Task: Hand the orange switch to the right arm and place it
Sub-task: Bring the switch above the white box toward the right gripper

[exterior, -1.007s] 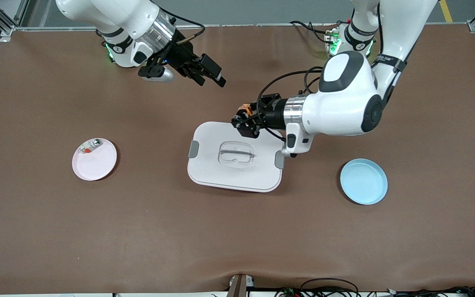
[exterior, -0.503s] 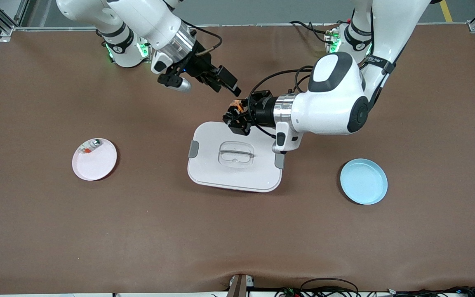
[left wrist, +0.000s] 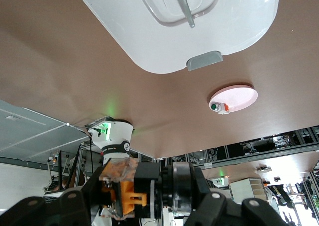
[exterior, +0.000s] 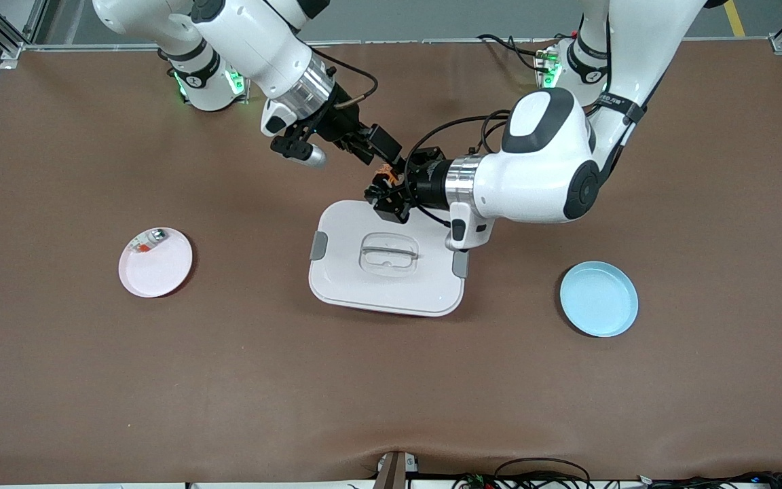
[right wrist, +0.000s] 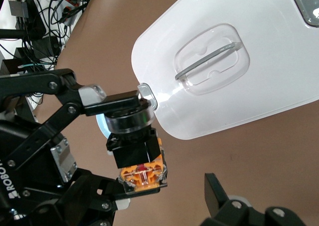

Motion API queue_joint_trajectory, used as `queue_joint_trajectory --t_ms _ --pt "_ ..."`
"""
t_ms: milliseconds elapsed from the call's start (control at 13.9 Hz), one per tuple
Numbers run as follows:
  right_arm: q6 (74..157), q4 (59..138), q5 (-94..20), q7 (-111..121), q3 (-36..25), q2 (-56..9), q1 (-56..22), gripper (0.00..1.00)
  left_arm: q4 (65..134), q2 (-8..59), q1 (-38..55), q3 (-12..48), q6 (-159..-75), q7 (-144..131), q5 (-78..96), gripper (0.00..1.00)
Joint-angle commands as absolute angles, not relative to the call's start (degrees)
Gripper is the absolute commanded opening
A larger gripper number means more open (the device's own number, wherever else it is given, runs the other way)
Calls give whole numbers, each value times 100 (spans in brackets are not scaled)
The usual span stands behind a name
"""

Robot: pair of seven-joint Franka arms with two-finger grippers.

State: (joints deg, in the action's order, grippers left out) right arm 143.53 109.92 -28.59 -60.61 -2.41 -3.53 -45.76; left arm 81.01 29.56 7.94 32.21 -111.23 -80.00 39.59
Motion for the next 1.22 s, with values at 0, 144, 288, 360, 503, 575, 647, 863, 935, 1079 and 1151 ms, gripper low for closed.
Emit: queue_joint_trajectory --t_ms 0,144,288,360,503,575,647,863,935,1079,1151 --pt "14353 10837 -2944 -6135 -272 -553 -4562 100 7972 2988 905 3261 -11127 -8121 3999 0" --pt "14353 10846 -2927 -6126 -272 -615 -4570 100 7972 3006 905 3261 -11127 -8121 3990 0" --pt "14318 10863 -2918 -6108 -272 -607 -4570 100 7972 3006 905 3252 -11127 -8121 3990 0" --pt "14317 10863 -2918 -6108 -272 -606 -4570 100 7972 3006 905 3252 -11127 -8121 3999 0" --pt "14326 10863 -2918 -6108 -272 -615 -4570 100 7972 3006 914 3252 -11127 -8121 3999 0" --pt "14326 10863 -2918 -6108 -272 -615 -4570 100 7972 3006 914 3252 -11127 -8121 3999 0" --pt "14326 10863 -2918 -6117 -272 -615 -4570 100 7972 3006 914 3252 -11127 -8121 3999 0" --pt "14291 10863 -2918 -6135 -272 -598 -4588 100 7972 3006 940 3252 -11127 -8121 3999 0" --pt "14274 10863 -2918 -6126 -272 -580 -4588 100 7972 3006 940 3252 -11127 -8121 3990 0" --pt "14265 10872 -2918 -6117 -272 -571 -4579 86 7972 3006 949 3252 -11127 -8121 3990 0" --pt "14273 10863 -2918 -6117 -272 -580 -4588 66 7972 3006 949 3243 -11127 -8112 3999 0"
